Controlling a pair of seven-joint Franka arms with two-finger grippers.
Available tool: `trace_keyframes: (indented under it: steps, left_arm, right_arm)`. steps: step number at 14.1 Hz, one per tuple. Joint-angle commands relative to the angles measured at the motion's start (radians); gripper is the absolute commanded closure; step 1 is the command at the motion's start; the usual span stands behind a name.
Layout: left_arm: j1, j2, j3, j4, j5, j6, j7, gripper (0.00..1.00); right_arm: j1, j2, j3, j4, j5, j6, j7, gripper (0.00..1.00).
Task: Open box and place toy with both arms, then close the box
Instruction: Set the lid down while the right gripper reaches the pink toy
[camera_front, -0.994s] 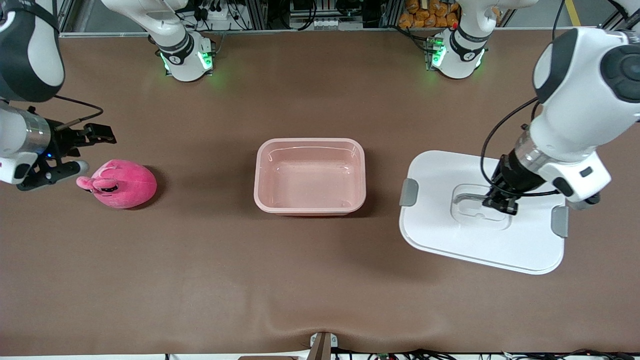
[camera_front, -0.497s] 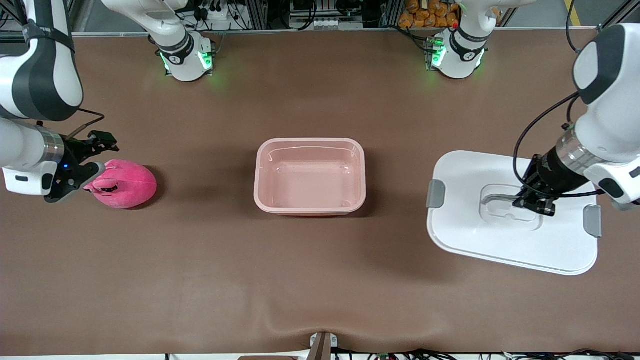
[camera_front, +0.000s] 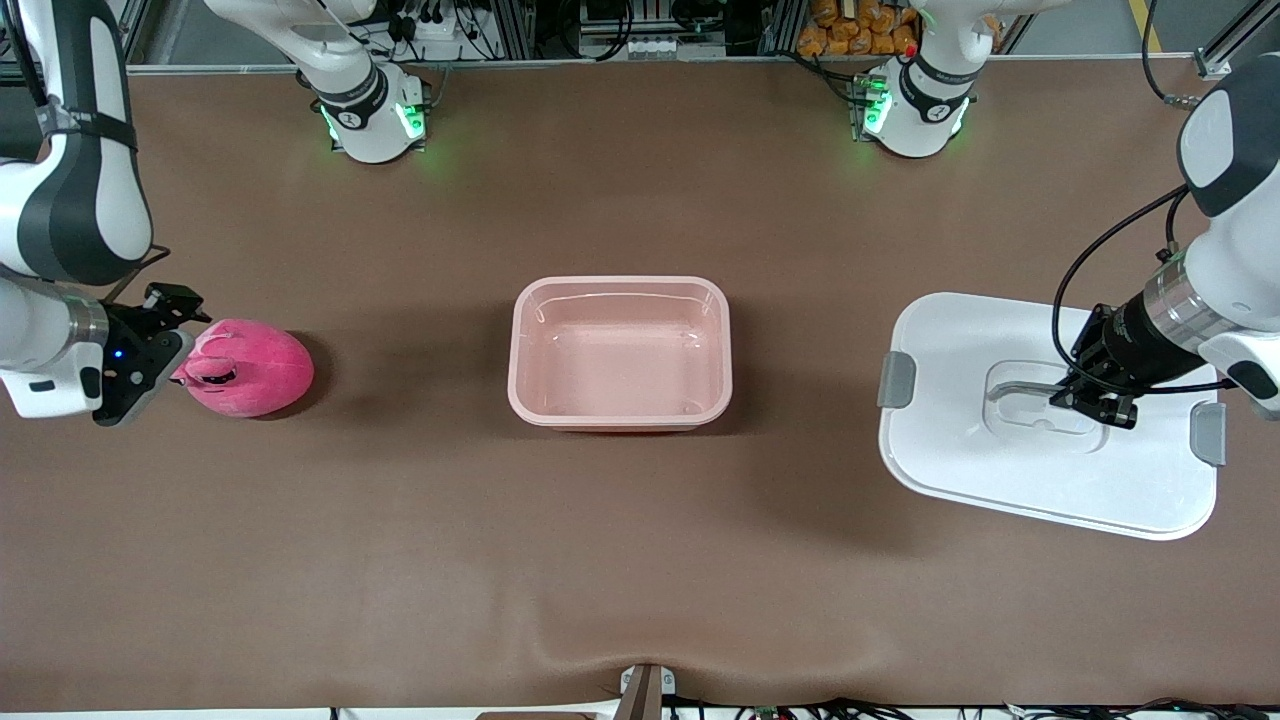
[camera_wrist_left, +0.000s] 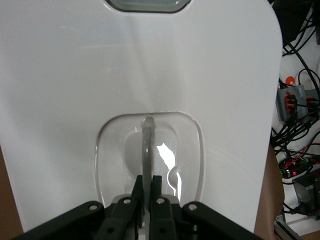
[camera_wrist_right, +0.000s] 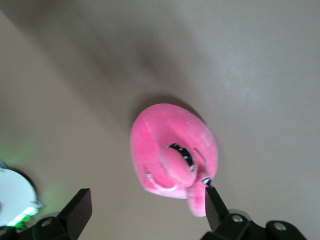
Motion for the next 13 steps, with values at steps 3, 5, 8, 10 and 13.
trace_keyframes:
  steps: [3, 5, 8, 10, 13]
  left_arm:
    - [0.013, -0.021, -0.01, -0.031, -0.018, 0.007, 0.008, 1.0]
    - [0.011, -0.018, -0.011, -0.074, -0.02, 0.067, -0.041, 1.0]
    - [0.005, -0.013, -0.013, -0.12, -0.018, 0.116, -0.059, 1.0]
    - [0.0, -0.004, -0.013, -0.126, -0.018, 0.116, -0.076, 1.0]
    - [-0.001, -0.003, -0.014, -0.164, -0.018, 0.127, -0.105, 1.0]
  right_arm:
    - [-0.041, 0.035, 0.012, -0.043, -0.006, 0.078, -0.174, 0.0]
    - [-0.047, 0.033, 0.012, -0.086, -0.005, 0.139, -0.238, 0.0]
    - [-0.055, 0.036, 0.012, -0.121, -0.005, 0.198, -0.311, 0.0]
    - [-0.058, 0.05, 0.012, -0.123, -0.005, 0.225, -0.37, 0.0]
    - [-0.073, 0.069, 0.012, -0.129, -0.003, 0.242, -0.414, 0.0]
